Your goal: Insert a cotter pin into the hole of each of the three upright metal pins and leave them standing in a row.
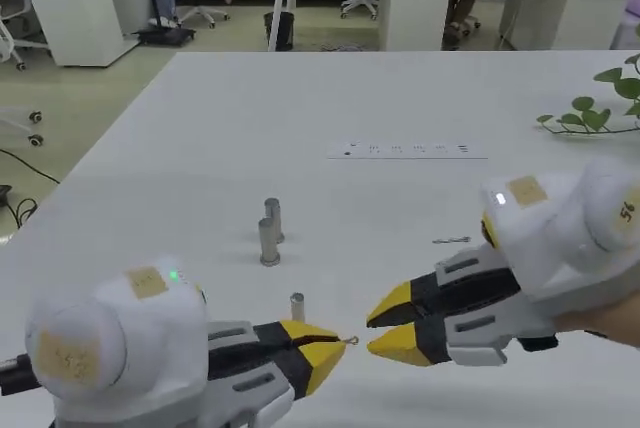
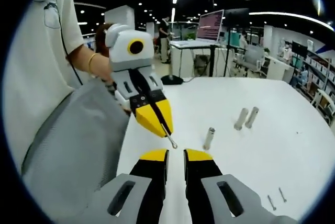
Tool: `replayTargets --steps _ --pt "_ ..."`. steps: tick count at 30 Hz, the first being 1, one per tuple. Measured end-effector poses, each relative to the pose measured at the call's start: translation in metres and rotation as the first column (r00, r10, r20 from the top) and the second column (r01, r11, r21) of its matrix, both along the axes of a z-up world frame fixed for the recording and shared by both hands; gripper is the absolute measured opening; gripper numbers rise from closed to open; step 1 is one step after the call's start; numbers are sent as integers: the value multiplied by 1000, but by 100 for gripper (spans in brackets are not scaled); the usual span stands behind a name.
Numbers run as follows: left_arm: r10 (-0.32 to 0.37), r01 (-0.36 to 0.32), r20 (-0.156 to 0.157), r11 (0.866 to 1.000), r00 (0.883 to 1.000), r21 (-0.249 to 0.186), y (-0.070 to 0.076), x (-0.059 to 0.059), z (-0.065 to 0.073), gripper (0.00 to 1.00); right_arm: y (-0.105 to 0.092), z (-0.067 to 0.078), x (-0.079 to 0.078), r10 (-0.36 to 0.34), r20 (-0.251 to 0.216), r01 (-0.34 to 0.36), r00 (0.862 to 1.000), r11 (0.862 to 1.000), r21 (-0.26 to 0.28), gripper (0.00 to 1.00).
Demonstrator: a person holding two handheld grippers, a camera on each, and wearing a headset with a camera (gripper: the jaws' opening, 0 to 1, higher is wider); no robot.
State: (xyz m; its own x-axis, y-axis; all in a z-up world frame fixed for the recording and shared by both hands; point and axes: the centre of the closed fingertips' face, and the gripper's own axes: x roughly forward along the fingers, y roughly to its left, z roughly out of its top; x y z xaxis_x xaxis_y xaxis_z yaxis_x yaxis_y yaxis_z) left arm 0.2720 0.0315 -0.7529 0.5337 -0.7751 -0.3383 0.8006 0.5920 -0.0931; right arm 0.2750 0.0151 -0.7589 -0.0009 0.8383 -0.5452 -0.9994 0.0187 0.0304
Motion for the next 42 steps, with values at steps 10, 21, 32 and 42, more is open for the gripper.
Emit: replayTargets --steps 10,21,32,42 --pt "-111 107 61 993 992 51 -12 -10 -1 0 -4 -6 -14 81 -44 -82 996 997 -5 13" --pt "-198 188 99 977 975 105 -20 -20 -5 0 -4 -12 -26 128 -77 -129 989 992 -2 12" --pt "-238 226 101 967 966 117 -25 -26 -7 0 -5 -15 -32 164 -85 -165 983 986 -6 10" --pt "-250 238 106 964 962 118 -27 -28 -6 0 -6 -18 -36 178 -89 -180 980 983 -18 7"
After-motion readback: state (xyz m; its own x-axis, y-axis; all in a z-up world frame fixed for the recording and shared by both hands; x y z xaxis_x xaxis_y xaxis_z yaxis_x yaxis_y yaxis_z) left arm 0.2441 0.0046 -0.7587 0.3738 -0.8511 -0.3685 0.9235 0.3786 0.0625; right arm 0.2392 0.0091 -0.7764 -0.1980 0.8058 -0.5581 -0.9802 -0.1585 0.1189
